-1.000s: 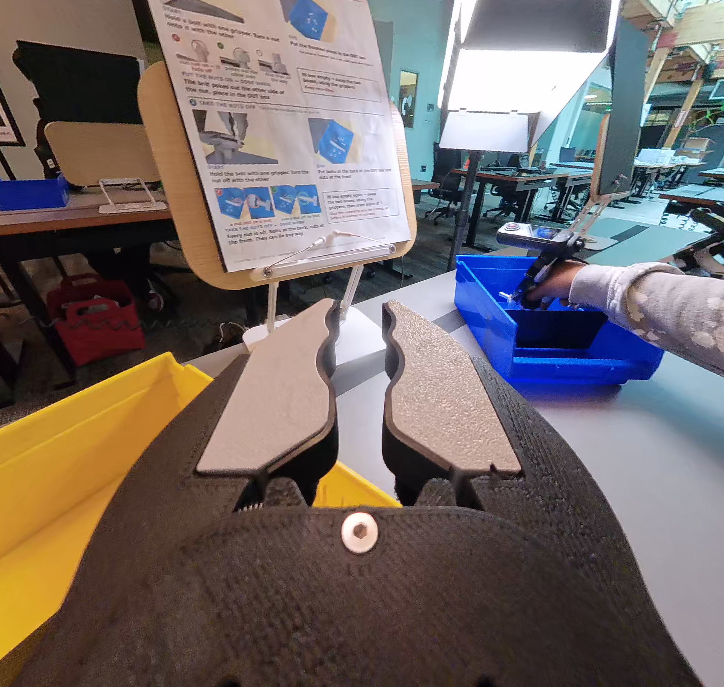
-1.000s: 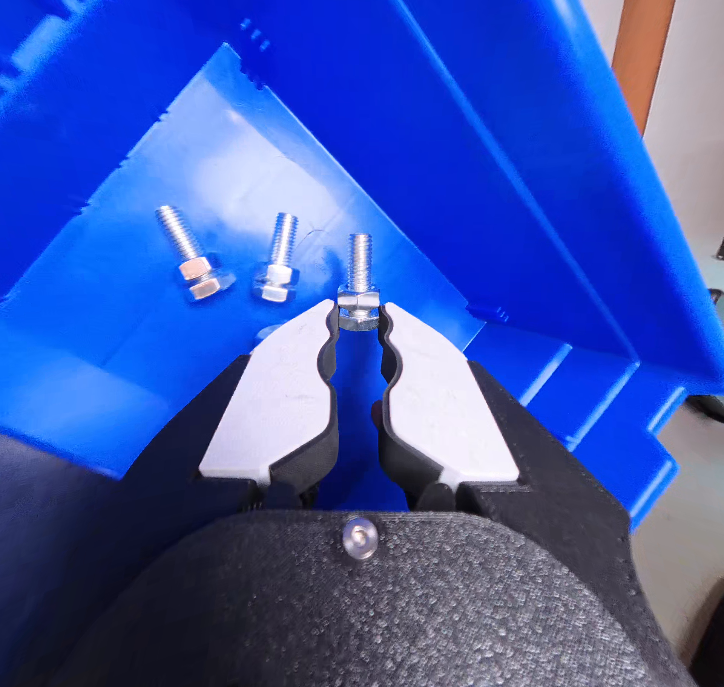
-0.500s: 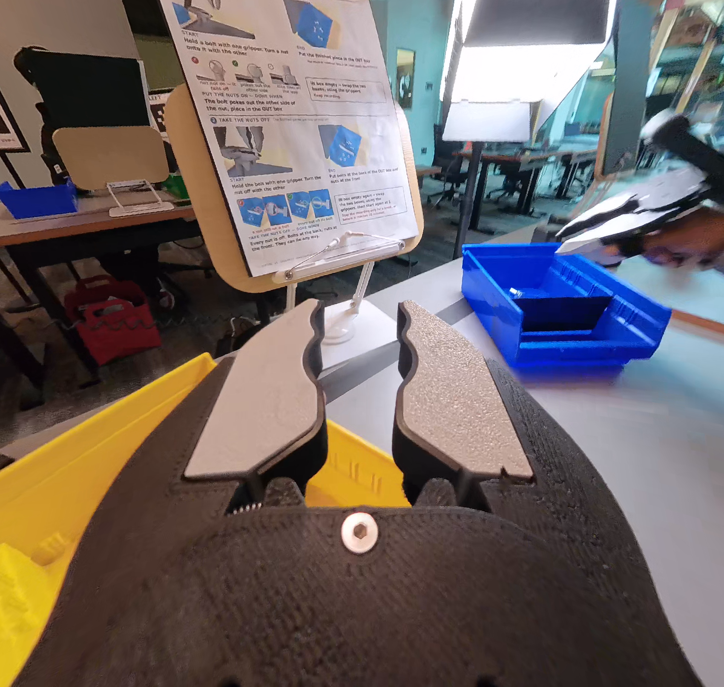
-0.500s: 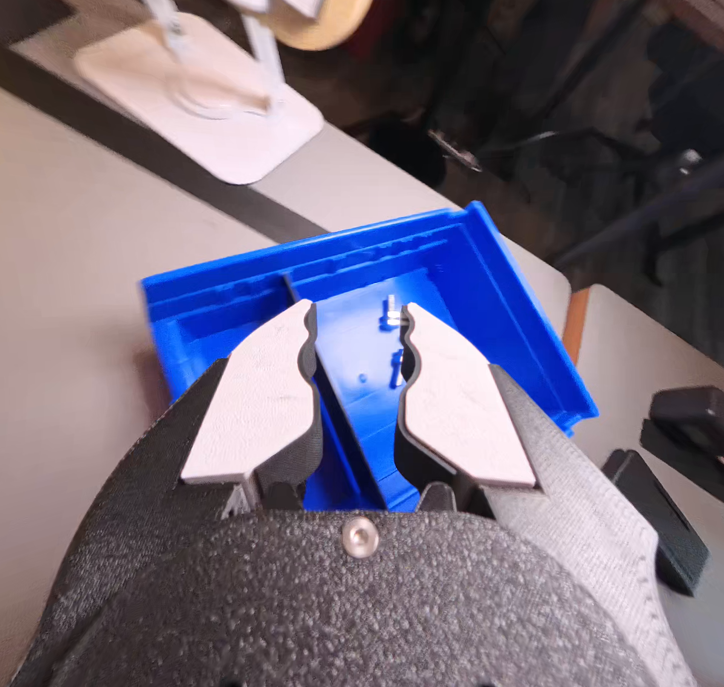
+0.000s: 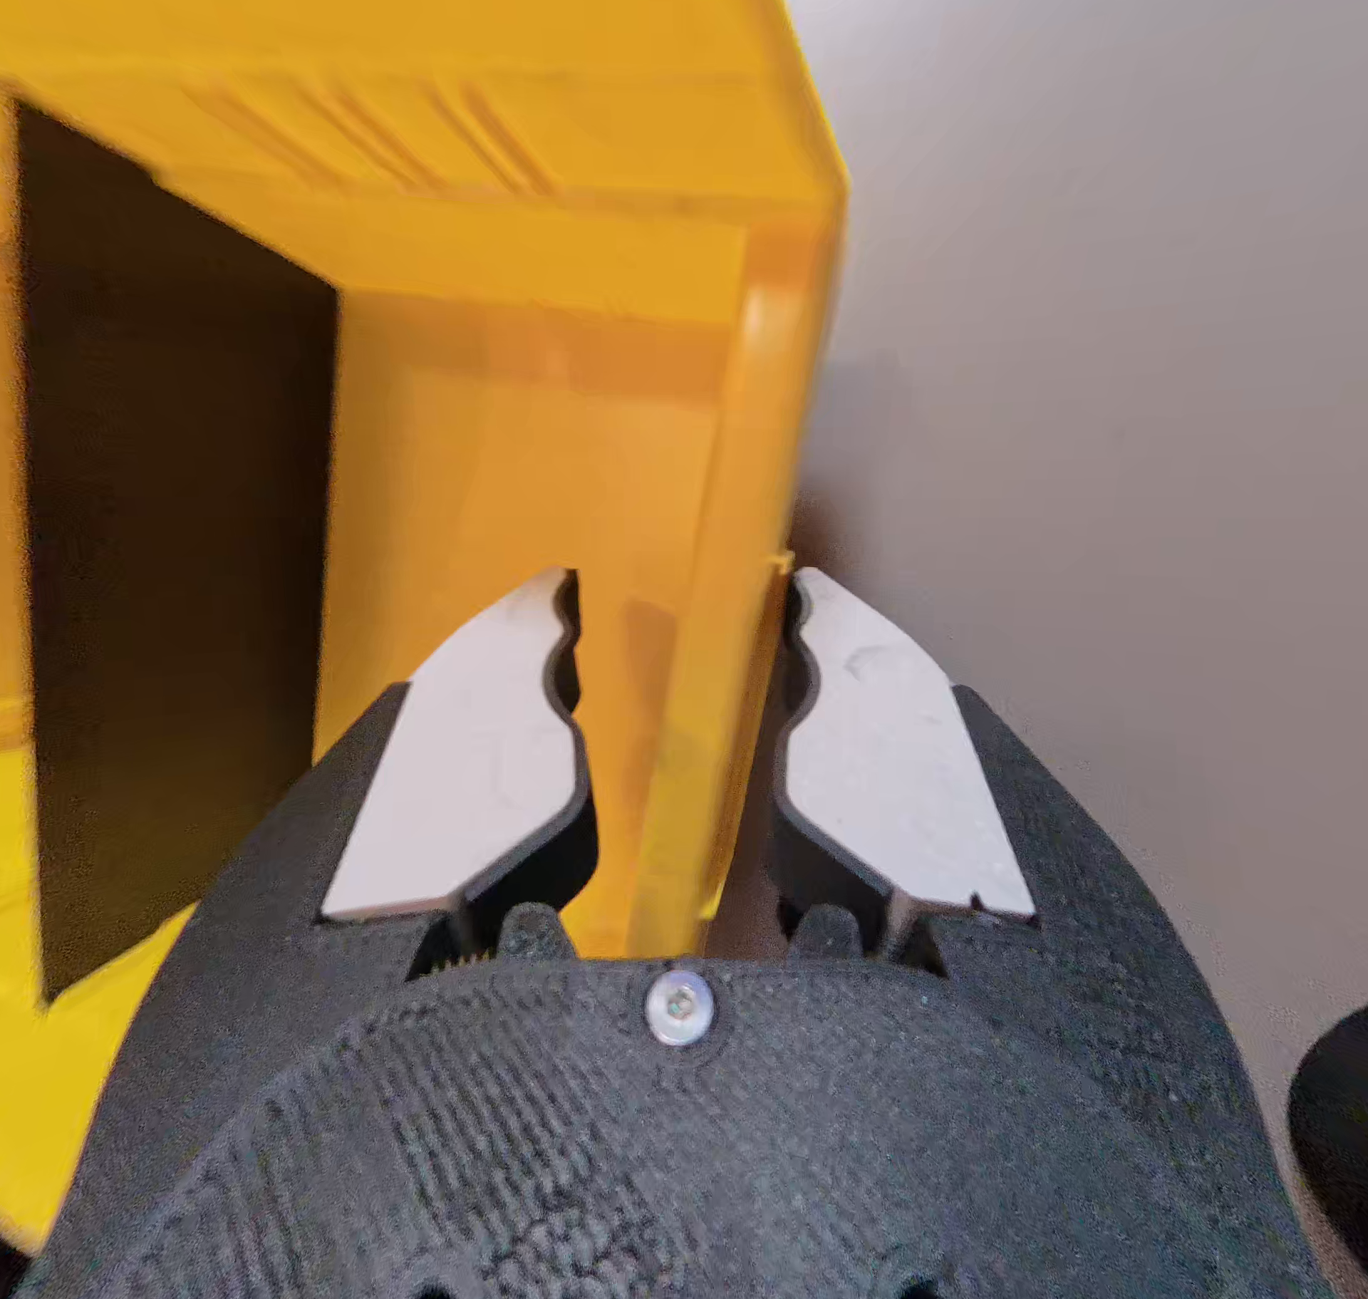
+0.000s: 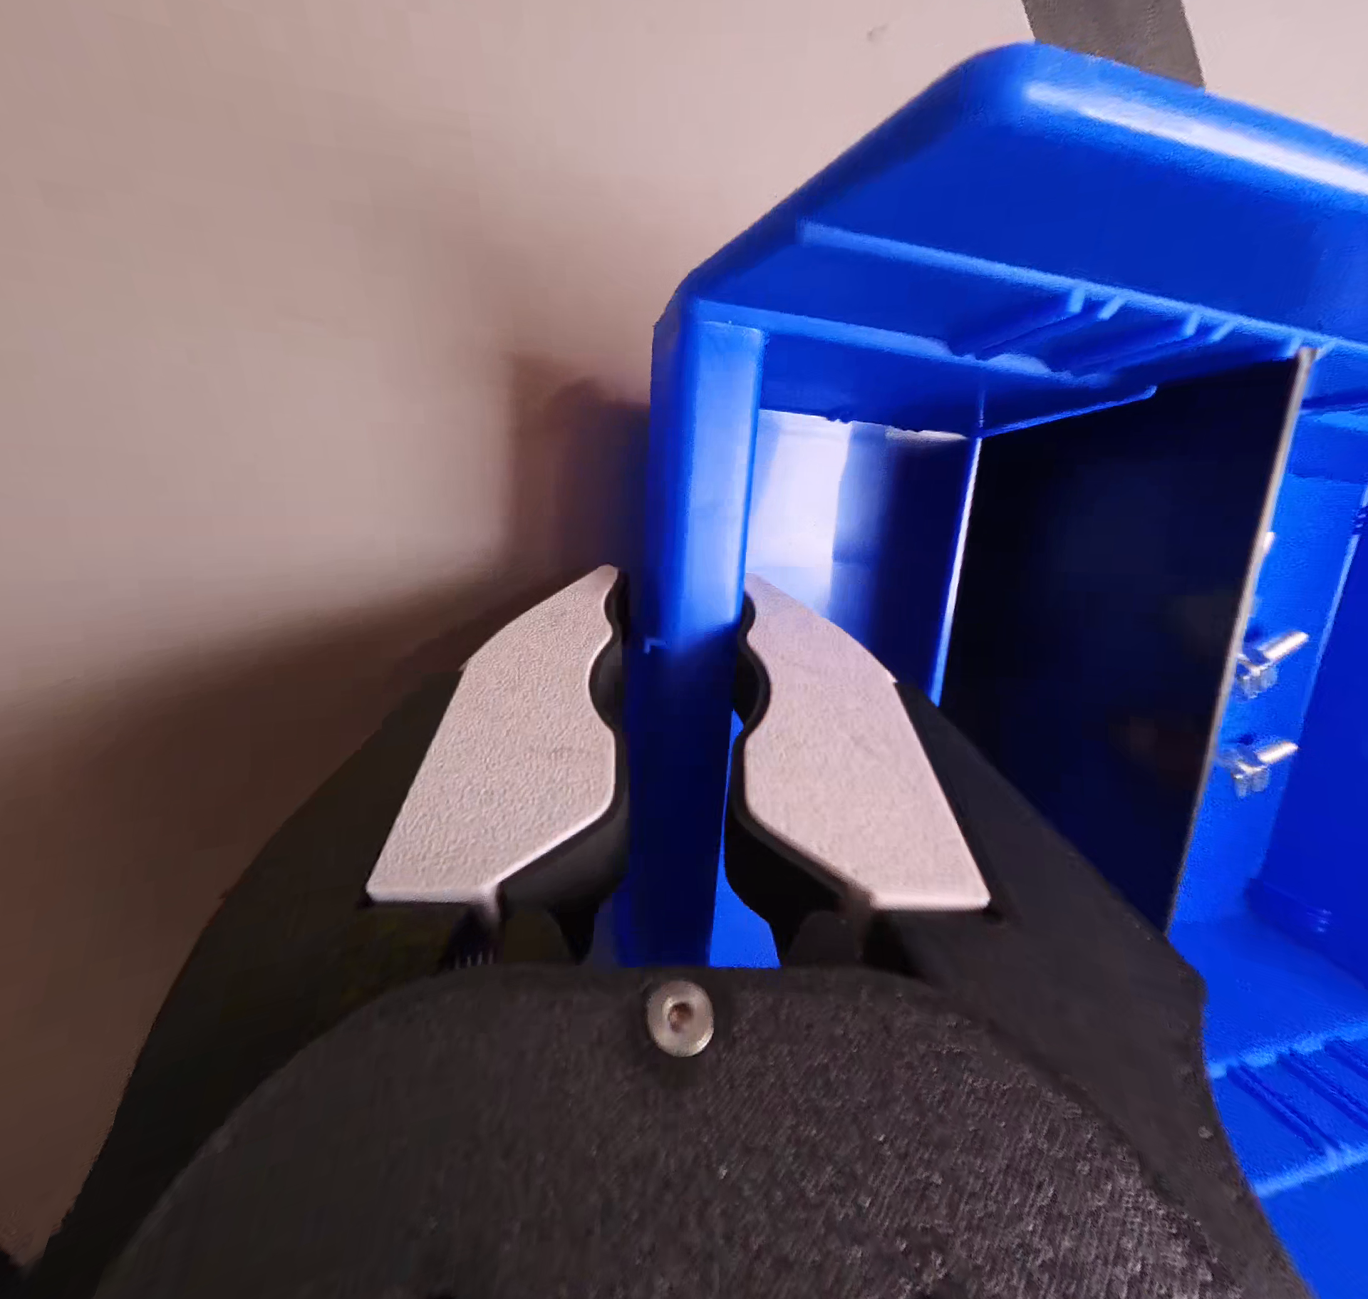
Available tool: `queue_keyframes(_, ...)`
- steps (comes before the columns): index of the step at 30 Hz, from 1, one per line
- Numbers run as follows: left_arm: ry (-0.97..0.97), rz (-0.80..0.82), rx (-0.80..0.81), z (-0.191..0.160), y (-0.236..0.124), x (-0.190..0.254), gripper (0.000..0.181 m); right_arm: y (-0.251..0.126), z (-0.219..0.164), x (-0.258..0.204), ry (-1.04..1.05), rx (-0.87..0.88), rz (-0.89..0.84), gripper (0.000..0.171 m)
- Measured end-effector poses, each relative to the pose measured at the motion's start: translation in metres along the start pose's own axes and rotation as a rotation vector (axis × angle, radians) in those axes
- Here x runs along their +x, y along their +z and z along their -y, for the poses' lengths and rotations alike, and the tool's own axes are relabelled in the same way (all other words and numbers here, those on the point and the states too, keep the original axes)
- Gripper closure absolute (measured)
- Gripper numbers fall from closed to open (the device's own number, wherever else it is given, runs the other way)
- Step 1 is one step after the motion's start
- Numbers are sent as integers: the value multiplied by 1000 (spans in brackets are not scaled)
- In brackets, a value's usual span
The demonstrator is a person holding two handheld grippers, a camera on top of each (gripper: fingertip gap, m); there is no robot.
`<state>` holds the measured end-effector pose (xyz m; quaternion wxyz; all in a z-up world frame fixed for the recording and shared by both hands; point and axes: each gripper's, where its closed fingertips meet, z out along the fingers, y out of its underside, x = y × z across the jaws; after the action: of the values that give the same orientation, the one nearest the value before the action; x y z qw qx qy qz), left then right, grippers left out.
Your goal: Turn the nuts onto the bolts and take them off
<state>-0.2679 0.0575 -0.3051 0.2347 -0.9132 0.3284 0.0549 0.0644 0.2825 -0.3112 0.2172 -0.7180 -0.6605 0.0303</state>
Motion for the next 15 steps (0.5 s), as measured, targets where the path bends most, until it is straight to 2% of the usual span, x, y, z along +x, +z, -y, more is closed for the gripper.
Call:
queue_keyframes(1, 26, -38, 0, 0, 7, 6, 140, 0, 1, 1, -27, -5, -27, 145)
queue_keyframes(2, 51, -50, 20, 5, 11, 9, 152, -1, 0, 0, -53, -15, -49, 145)
queue_keyframes(7, 137, 10, 42, 34, 23, 8, 153, -14, -6, -42, -221, 42, -63, 144)
queue_keyframes(15, 408, -74, 144, 115, 41, 68, 152, -41, 1, -142, -456, 179, -39, 142)
